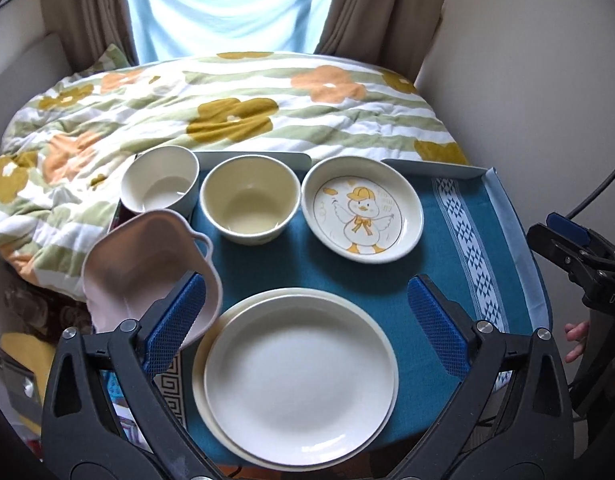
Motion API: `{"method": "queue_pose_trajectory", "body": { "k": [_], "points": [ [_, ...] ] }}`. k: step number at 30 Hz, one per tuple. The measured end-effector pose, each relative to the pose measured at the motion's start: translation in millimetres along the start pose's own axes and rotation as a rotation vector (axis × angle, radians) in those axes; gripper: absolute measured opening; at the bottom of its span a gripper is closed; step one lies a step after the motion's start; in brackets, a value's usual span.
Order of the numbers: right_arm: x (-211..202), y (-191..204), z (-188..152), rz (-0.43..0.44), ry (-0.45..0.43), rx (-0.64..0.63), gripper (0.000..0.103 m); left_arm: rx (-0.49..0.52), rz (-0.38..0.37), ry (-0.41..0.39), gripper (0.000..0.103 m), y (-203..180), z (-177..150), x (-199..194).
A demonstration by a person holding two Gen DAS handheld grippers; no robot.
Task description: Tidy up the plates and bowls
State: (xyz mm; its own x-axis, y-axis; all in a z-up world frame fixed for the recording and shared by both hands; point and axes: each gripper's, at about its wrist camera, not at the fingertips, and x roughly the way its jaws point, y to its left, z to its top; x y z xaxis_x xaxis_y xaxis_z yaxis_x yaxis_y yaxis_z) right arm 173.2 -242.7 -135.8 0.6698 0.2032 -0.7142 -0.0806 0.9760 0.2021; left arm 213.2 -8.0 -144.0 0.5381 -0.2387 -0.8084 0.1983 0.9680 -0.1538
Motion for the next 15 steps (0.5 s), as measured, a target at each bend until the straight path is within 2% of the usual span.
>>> {"method": "queue_pose_trajectory", "body": {
  "k": [3, 8, 11, 15],
  "points": [
    [17.1, -13.1, 16.5, 0.0, 0.018, -0.063, 0.102, -0.07, -0.035, 0.027, 0.101, -5.7, 9.1, 19.5],
    [66.1, -33.4, 34.4, 0.051, 0.141, -0.154, 0.102, -0.227, -0.075, 0.068, 0.101, -13.5, 16.2, 66.4],
    [101.6, -43.2, 39.2, 0.039, 0.213, -0.213, 0.102, -0.325, -0.081, 0.085, 0.101, -12.8, 18.0, 97.9],
    [148.5, -58.0, 44.3, 0.122, 0.307, -0.216, 0.102, -0.392, -0.067, 0.108, 0.1, -12.5, 17.5, 134.6]
  ]
}}
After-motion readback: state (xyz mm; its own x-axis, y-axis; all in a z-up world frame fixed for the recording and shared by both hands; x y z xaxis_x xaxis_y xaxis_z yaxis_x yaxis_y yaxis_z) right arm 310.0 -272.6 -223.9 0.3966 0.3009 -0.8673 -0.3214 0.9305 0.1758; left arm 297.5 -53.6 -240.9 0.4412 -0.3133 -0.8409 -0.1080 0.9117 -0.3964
